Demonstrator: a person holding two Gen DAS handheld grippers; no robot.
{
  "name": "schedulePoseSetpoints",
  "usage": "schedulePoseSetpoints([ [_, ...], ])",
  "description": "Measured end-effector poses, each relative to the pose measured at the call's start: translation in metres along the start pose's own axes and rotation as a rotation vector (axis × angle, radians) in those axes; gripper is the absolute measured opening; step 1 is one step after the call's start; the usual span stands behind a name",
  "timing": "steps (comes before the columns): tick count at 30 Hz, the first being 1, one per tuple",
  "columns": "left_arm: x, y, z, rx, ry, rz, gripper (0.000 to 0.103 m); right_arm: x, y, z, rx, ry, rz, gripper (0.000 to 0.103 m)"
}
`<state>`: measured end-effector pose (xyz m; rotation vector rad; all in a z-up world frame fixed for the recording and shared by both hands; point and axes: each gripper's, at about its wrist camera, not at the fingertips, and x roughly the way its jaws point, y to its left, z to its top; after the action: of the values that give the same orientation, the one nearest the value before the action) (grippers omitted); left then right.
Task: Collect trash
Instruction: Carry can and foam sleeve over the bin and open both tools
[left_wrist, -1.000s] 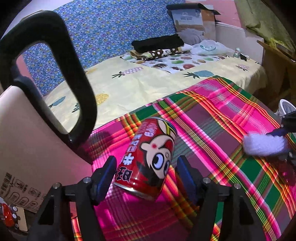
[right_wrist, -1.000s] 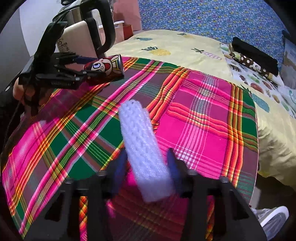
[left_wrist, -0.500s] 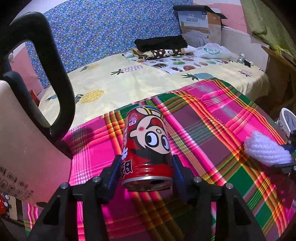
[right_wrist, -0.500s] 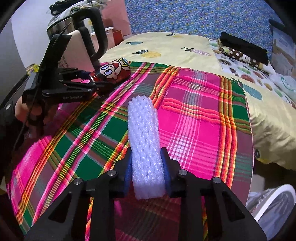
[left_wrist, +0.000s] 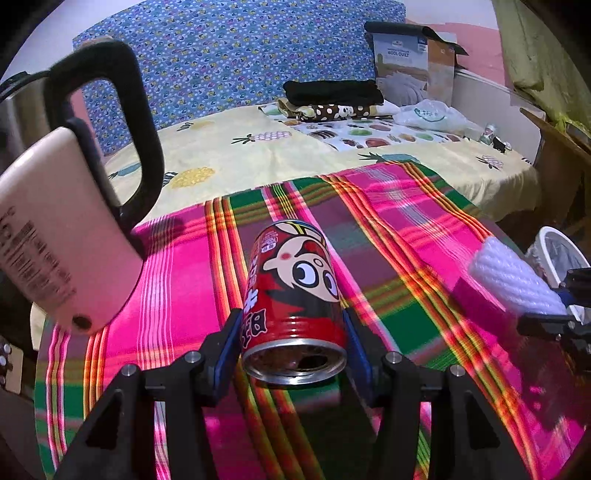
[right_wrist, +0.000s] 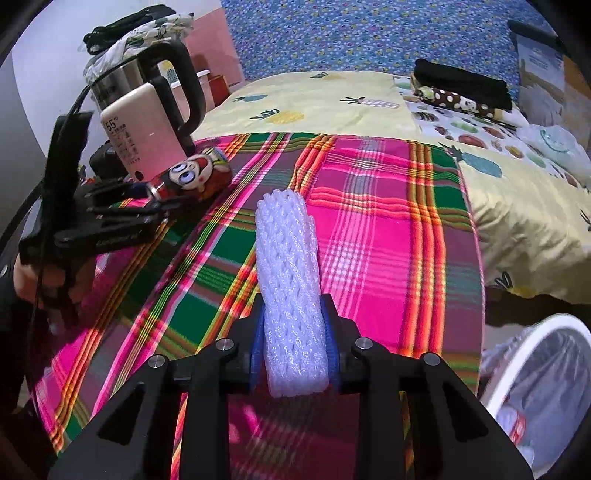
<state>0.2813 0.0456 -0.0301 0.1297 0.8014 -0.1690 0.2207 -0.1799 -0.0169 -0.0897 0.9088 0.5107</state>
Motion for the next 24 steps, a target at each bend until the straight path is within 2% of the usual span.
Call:
schedulePoseSetpoints([
  [12, -0.067, -0.044, -0.025, -0.028, -0.054, -0.034, 0.054, -0.049, 0.004, -0.024, 0.032, -0.068, -0.035, 0.028],
  [24, -0.107, -0.087, -0.05, -0.049, -0.081, -0.102, 0.054, -0.086, 0.001, -0.052, 0.06, -0.119, -0.077, 0.028],
])
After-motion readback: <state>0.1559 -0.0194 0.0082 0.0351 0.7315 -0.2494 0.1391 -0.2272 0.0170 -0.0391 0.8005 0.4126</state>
